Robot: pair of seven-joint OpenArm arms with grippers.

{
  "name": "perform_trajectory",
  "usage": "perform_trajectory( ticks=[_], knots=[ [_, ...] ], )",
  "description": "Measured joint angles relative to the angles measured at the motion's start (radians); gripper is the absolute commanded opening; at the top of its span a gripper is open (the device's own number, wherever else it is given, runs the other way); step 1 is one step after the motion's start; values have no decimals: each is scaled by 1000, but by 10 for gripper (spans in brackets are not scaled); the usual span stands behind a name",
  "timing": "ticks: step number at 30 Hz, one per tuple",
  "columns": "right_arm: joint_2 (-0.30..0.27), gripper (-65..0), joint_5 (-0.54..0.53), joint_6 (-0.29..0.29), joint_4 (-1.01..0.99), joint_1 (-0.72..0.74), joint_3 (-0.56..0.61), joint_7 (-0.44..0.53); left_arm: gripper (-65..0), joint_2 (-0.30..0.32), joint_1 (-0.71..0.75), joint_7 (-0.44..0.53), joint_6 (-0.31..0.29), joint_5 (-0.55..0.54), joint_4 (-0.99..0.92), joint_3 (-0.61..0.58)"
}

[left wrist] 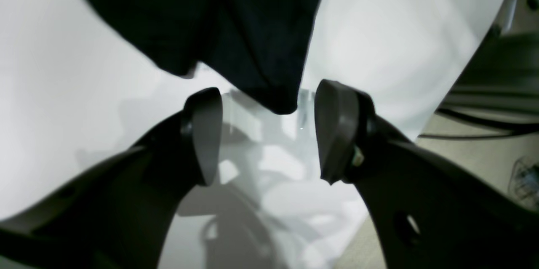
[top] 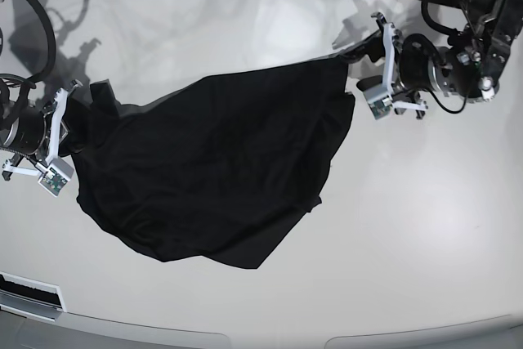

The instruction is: Layout the t-shirt on the table in an organized manner, then fold the t-shirt properly

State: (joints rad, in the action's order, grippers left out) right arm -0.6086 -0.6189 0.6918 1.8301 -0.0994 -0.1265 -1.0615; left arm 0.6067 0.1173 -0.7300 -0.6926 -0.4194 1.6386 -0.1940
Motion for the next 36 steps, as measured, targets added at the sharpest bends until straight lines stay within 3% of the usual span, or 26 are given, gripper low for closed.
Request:
perform_trajectory(
  ticks=[2, 6, 10, 15, 21, 27, 33, 36],
  knots=[
    [0, -650, 0, 0, 0, 0, 0, 2, -330, 0, -2, 45, 11, 76, -10, -41],
    [0, -650, 0, 0, 0, 0, 0, 2, -650, -5, -2, 115, 196, 199, -28, -89],
    [0, -650, 4, 0, 0, 0, 0, 2, -650, -2, -7, 119, 264, 293, -31, -89],
    [0, -650, 97, -22, 0, 9, 0, 6, -650, 6, -58, 76, 354, 311, -28, -93],
    [0, -373, 107, -90, 0, 11, 0, 2, -650, 36, -84, 75, 379, 312, -2, -92],
    [0, -354, 103, -121, 0, 11, 0, 7, -650, 48, -84, 68, 375, 304, 51, -92],
    [0, -354, 103, -132, 0, 11, 0, 14, -650, 61, -87, 47, 393, 87, 203, 63],
    [0, -354, 104, -154, 0, 11, 0, 26, -650, 62, -89, 27, 367, 11, 206, 170]
  ],
)
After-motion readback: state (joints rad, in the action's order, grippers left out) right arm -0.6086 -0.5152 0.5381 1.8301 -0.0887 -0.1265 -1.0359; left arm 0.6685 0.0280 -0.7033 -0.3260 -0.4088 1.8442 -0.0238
